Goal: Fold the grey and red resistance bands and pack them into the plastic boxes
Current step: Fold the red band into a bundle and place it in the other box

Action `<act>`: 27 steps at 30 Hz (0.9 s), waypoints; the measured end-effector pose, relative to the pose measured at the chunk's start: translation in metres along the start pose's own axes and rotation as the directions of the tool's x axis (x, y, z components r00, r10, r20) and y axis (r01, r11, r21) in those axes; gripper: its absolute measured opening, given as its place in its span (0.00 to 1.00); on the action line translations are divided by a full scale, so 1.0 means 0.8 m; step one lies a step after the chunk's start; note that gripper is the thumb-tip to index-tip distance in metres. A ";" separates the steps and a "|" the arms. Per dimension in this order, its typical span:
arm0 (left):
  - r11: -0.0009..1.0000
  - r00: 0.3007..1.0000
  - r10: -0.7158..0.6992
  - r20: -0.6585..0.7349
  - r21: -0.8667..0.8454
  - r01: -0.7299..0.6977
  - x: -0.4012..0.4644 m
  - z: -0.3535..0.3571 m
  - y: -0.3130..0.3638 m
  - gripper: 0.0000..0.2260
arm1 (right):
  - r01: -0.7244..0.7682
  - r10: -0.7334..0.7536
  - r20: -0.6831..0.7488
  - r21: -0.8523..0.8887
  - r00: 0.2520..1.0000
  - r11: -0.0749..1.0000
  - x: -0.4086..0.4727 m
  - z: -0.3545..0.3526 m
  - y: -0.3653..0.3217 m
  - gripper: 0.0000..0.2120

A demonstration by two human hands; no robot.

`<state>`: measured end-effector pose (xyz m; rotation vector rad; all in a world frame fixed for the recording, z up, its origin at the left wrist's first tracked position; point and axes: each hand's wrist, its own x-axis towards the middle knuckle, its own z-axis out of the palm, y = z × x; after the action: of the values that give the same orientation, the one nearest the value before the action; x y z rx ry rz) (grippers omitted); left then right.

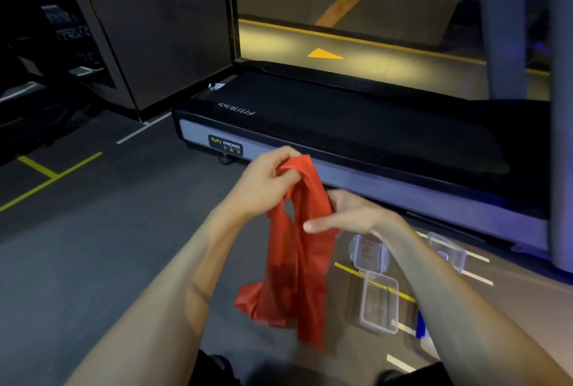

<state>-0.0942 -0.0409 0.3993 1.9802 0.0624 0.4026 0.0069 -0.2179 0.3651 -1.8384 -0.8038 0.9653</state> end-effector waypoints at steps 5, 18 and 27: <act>0.949 0.973 -0.015 -0.229 -0.311 -0.059 0.004 0.000 0.039 0.05 | -0.127 0.140 0.044 -0.232 0.989 0.964 0.005 0.009 0.034 0.05; 0.939 0.827 -0.343 -0.446 -0.180 0.292 0.018 -0.046 -0.025 0.06 | 0.055 -0.006 -0.199 0.241 0.980 0.969 -0.012 -0.010 0.010 0.07; 0.929 0.848 -0.352 0.396 0.257 0.266 -0.007 -0.014 -0.022 0.38 | 0.154 -0.114 -0.174 0.237 0.978 0.959 -0.008 -0.007 -0.024 0.04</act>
<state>-0.1004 -0.0243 0.3863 2.1612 0.1395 -0.2762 0.0059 -0.2177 0.3860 -1.5981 -0.6679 0.7837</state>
